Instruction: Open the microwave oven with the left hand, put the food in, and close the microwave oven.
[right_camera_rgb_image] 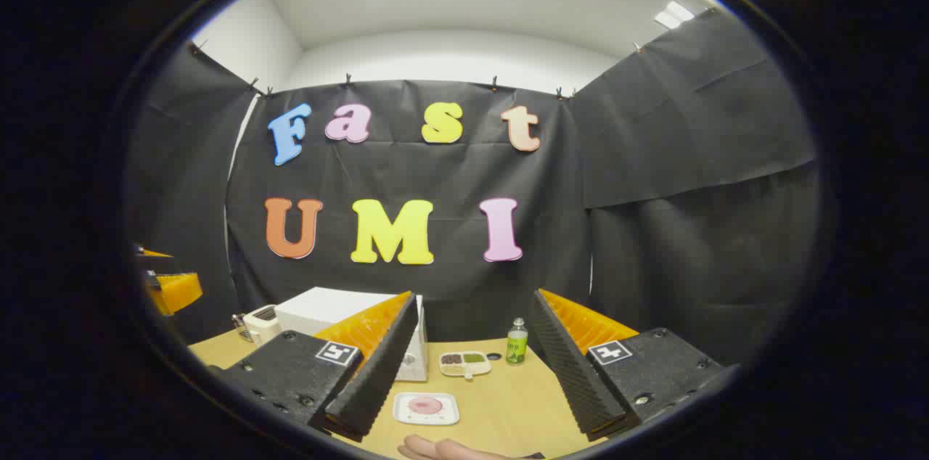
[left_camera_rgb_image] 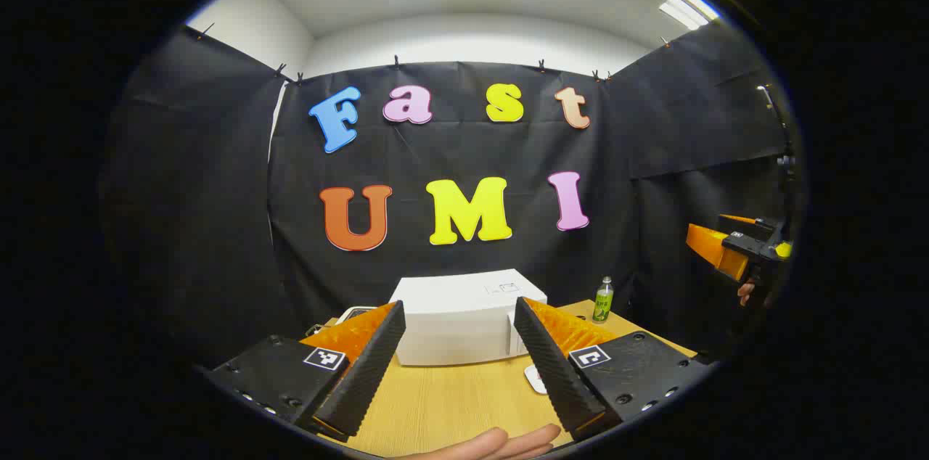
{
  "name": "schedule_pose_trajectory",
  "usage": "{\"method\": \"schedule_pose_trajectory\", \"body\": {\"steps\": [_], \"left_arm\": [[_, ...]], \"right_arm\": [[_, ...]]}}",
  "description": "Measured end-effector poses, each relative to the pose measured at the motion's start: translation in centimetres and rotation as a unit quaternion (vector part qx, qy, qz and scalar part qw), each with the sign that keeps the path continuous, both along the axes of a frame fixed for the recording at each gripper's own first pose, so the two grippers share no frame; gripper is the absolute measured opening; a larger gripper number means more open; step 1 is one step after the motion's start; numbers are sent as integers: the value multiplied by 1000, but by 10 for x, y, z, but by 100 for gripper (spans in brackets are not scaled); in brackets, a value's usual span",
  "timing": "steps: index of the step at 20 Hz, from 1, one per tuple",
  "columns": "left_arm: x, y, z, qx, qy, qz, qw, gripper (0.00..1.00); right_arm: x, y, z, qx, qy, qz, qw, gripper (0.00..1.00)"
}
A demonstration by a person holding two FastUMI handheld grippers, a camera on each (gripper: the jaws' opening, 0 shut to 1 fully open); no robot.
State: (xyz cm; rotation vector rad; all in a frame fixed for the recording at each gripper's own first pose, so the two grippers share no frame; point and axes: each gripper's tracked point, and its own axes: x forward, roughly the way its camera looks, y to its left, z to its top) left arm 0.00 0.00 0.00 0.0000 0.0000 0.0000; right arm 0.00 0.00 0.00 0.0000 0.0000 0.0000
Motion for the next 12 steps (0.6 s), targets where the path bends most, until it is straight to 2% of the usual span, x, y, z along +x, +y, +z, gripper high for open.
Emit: {"method": "schedule_pose_trajectory", "body": {"steps": [12], "left_arm": [[3, 7, -8, 3, 1, 15, 1000, 96]], "right_arm": [[6, -12, -14, 10, 14, -3, 1000, 100]]}}
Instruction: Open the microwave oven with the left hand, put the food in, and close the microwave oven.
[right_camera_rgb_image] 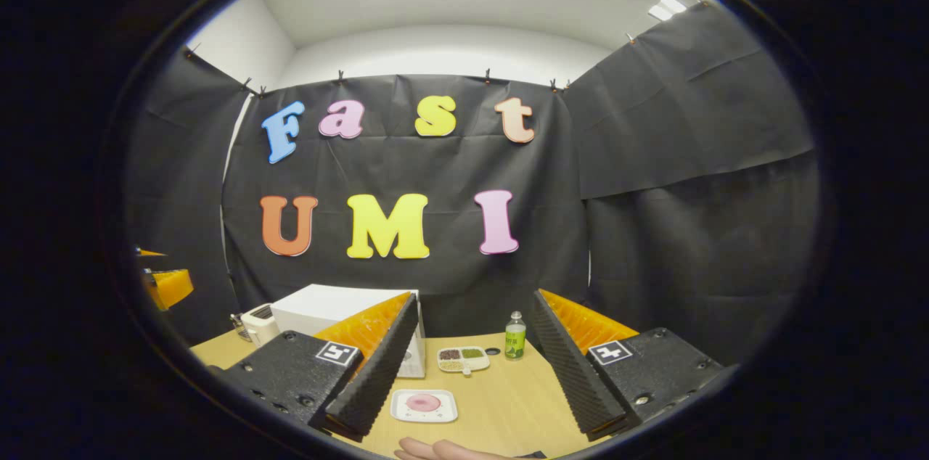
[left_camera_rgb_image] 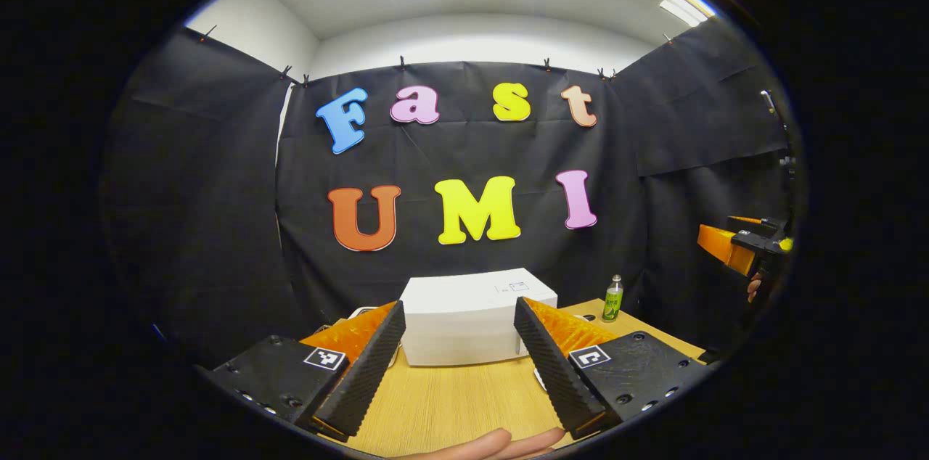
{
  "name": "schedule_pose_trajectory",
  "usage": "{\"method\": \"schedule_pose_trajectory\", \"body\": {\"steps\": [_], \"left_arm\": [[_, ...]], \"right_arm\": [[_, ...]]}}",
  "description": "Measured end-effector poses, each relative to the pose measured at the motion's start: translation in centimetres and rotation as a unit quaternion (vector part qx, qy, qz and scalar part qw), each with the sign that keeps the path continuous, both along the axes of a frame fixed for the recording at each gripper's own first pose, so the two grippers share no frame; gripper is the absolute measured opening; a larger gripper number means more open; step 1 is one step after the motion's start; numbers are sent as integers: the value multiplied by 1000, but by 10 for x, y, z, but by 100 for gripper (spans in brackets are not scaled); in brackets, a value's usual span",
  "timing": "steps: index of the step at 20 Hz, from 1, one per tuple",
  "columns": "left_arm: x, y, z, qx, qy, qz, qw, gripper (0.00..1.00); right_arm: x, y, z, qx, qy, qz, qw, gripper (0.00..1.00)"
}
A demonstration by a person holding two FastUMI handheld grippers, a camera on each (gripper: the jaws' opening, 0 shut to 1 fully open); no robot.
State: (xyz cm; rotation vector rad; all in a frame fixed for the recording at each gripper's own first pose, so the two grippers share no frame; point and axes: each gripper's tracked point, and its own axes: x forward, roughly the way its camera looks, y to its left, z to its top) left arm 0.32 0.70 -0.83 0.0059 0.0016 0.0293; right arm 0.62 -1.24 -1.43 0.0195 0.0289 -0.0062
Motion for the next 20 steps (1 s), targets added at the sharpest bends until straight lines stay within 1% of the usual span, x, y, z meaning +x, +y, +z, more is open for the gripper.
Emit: {"method": "schedule_pose_trajectory", "body": {"steps": [3, 5, 8, 10, 11, 12, 14, 16, 17, 18, 19, 20], "left_arm": [[4, -2, -4, 0, 3, -1, 1000, 96], [6, 1, -3, -2, 1, 6, 1000, 96], [19, 11, 0, -22, -11, 39, 999, 96], [34, 26, 2, -31, -27, 75, 996, 96], [44, 32, -3, -38, -27, 88, 995, 96], [56, 33, -10, -46, -22, 92, 994, 95], [80, 28, -26, -60, -10, 82, 995, 95], [104, 20, -39, -57, -4, 63, 996, 95], [116, 16, -49, -46, -1, 58, 997, 82], [129, 11, -60, -33, 4, 51, 998, 94], [144, 5, -74, -19, 16, 49, 999, 81], [157, -3, -90, -13, 31, 41, 999, 80]], "right_arm": [[3, -5, -5, 2, 5, 2, 1000, 100], [5, -13, -7, 2, 7, -4, 1000, 100], [9, -19, -11, 2, 6, -6, 1000, 100], [10, -25, -17, 6, 5, -7, 1000, 100], [11, -28, -21, 9, 7, -6, 1000, 100], [11, -30, -24, 13, 9, -5, 1000, 100], [12, -35, -31, 18, 16, -2, 1000, 100], [12, -40, -34, 20, 17, 0, 1000, 100], [13, -44, -34, 20, 13, -1, 1000, 100], [14, -47, -34, 19, 9, -3, 1000, 100], [14, -52, -35, 17, 5, -5, 1000, 100], [15, -57, -35, 17, 1, -11, 1000, 100]]}}
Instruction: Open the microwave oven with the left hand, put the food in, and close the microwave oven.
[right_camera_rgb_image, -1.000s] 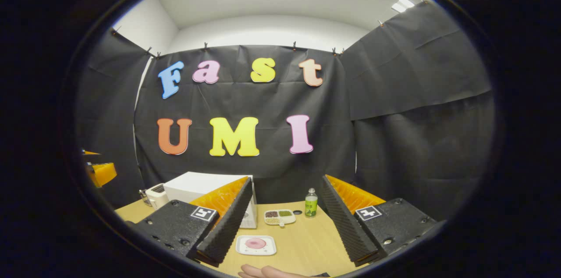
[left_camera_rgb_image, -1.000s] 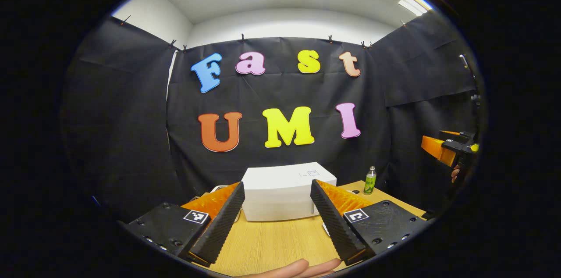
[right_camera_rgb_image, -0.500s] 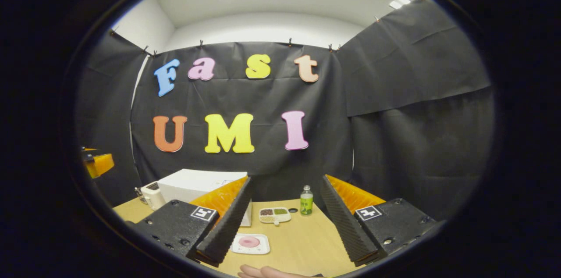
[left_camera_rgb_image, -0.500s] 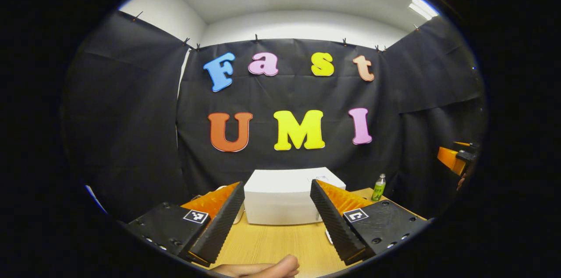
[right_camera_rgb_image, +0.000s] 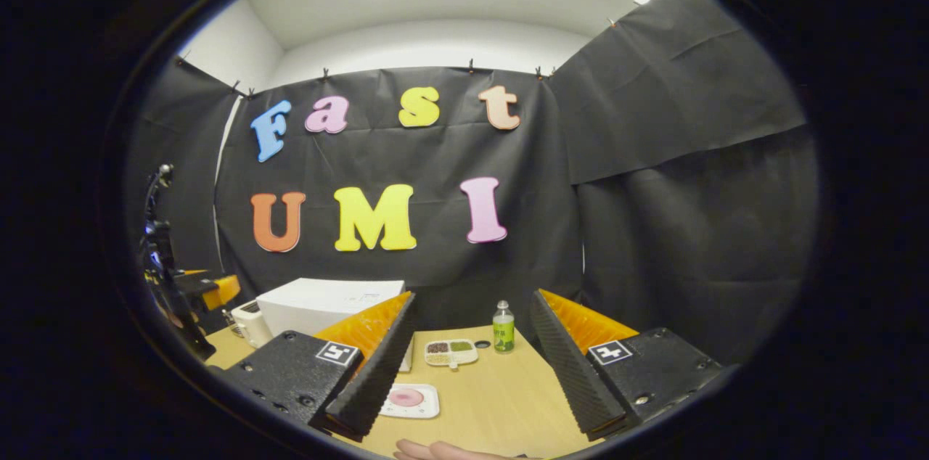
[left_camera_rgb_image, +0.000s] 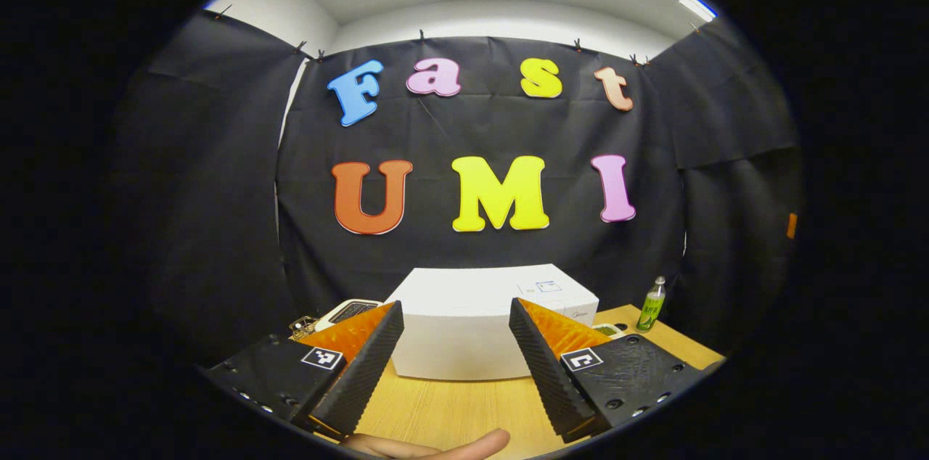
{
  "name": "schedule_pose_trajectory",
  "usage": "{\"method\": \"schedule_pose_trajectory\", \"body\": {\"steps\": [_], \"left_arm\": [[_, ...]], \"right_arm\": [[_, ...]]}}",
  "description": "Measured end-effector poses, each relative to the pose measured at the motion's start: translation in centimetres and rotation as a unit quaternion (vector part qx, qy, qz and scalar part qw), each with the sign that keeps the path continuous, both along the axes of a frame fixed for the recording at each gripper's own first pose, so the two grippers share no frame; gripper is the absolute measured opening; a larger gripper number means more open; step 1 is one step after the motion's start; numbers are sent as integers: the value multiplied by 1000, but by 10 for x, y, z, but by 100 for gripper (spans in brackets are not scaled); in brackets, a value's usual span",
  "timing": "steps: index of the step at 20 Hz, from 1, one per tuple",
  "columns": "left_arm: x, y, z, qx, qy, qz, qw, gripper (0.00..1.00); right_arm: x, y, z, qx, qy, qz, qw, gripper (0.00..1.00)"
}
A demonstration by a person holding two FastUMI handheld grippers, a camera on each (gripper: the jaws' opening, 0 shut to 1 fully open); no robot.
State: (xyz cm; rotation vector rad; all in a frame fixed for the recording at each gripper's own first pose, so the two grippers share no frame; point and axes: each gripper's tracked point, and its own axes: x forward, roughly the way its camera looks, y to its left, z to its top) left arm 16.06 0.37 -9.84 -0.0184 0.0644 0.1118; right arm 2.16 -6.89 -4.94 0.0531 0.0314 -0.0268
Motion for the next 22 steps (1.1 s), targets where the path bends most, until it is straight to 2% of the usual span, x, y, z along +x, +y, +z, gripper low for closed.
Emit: {"method": "schedule_pose_trajectory", "body": {"steps": [1, 4, 5, 6, 7, 13, 16, 17, 18, 19, 22], "left_arm": [[13, -13, -12, -2, 10, -14, 1000, 90], [55, -37, -50, -7, 32, -28, 999, 84], [67, -44, -62, -6, 40, -27, 999, 84], [81, -51, -73, 0, 44, -29, 999, 84], [92, -57, -85, 3, 52, -30, 998, 84], [138, -99, -133, 11, 83, -49, 995, 84], [155, -115, -148, 0, 80, -58, 995, 84], [161, -119, -155, -3, 84, -58, 995, 84], [165, -122, -164, -6, 95, -55, 994, 78], [170, -124, -172, -12, 102, -53, 993, 84], [182, -129, -192, -24, 120, -42, 992, 81]], "right_arm": [[2, -5, -3, 0, 0, -6, 1000, 100], [6, -9, -12, 2, 4, 3, 1000, 100], [9, -11, -15, 3, 7, 6, 1000, 92], [11, -14, -20, 3, 10, 9, 1000, 92], [13, -17, -23, 5, 14, 8, 1000, 100], [29, -36, -43, -2, 29, 3, 1000, 100], [33, -45, -52, -8, 32, 2, 999, 100], [33, -47, -53, -10, 33, 1, 999, 100], [33, -51, -59, -13, 36, 0, 999, 100], [34, -53, -63, -17, 40, -1, 999, 100], [33, -57, -73, -29, 50, -2, 998, 100]]}}
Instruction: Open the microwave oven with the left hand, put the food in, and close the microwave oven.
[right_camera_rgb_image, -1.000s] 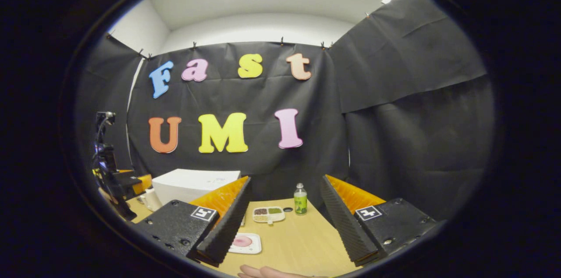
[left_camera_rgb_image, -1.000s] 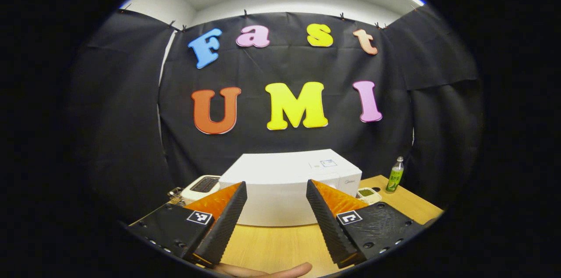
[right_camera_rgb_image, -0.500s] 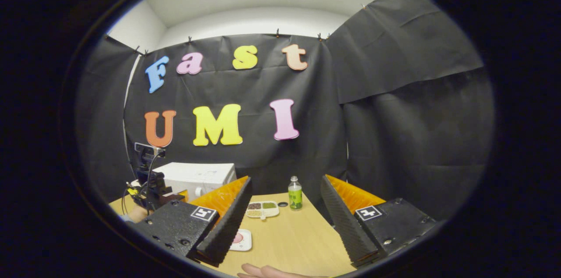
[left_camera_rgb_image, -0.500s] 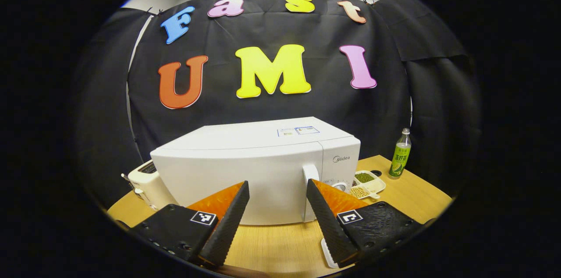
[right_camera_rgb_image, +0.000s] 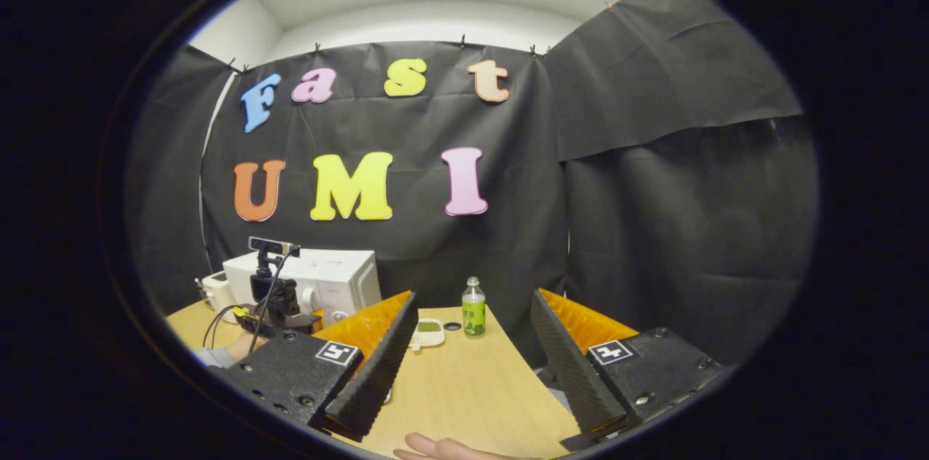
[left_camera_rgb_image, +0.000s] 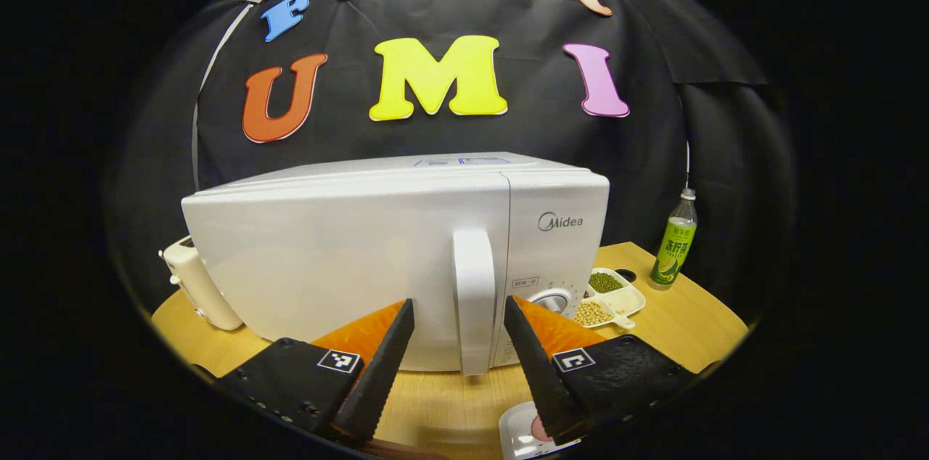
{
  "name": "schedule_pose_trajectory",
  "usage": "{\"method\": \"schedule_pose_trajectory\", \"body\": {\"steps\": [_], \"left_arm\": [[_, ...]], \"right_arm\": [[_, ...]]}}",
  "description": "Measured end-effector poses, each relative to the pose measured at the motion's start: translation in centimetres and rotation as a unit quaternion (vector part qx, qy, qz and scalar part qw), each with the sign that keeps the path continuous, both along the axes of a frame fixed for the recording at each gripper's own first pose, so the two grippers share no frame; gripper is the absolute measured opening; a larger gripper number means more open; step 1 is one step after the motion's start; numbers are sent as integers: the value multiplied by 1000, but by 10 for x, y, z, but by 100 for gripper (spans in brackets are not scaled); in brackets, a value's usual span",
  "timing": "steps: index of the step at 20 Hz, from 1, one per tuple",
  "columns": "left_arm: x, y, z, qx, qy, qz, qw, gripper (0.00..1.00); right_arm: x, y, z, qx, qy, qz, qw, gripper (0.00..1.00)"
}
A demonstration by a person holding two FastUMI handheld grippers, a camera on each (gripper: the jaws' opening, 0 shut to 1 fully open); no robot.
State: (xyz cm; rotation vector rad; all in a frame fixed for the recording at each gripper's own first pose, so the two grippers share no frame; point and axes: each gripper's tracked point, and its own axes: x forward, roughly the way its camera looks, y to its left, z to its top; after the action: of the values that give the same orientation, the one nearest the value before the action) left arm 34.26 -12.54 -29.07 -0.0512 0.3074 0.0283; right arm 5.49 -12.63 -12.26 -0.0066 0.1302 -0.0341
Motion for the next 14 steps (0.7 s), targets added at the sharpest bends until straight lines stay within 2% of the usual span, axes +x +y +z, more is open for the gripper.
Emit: {"method": "schedule_pose_trajectory", "body": {"steps": [1, 2, 3, 4, 5, 6, 7, 8, 10, 11, 12, 13, 14], "left_arm": [[2, 5, -1, 9, -3, 15, 1000, 78], [2, 3, -1, 8, -8, 16, 1000, 85], [3, 0, -1, 13, -12, 13, 1000, 65], [4, -1, -1, 17, -15, 15, 1000, 61], [5, -2, -3, 19, -14, 13, 1000, 54], [5, -5, -8, 16, -6, 8, 1000, 52], [5, -7, -22, 8, 21, 3, 1000, 45], [4, -9, -42, -4, 59, -1, 998, 42], [-2, -13, -57, -36, 88, -9, 995, 40], [1, -13, -52, -35, 73, -12, 997, 39], [2, -11, -55, -27, 73, -13, 997, 38], [3, -9, -55, -18, 67, -11, 998, 38], [2, -11, -55, -18, 68, -10, 997, 38]], "right_arm": [[0, 0, 0, -3, -4, 4, 1000, 92], [0, 0, 1, -7, -12, 6, 1000, 100], [1, -1, 2, -13, -19, 5, 1000, 100], [2, -2, -1, -16, -23, 5, 1000, 92], [3, -1, -3, -16, -24, 5, 1000, 92], [4, 1, -8, -12, -21, 7, 1000, 100], [5, 3, -11, -5, -17, 10, 1000, 100], [7, 5, -15, 3, -12, 14, 1000, 100], [10, 4, -20, 10, -5, 15, 1000, 100], [10, 4, -21, 12, -4, 15, 1000, 100], [9, 4, -22, 12, -5, 16, 1000, 92], [9, 4, -22, 10, -6, 17, 1000, 92], [8, 3, -22, 8, -8, 16, 1000, 100]]}}
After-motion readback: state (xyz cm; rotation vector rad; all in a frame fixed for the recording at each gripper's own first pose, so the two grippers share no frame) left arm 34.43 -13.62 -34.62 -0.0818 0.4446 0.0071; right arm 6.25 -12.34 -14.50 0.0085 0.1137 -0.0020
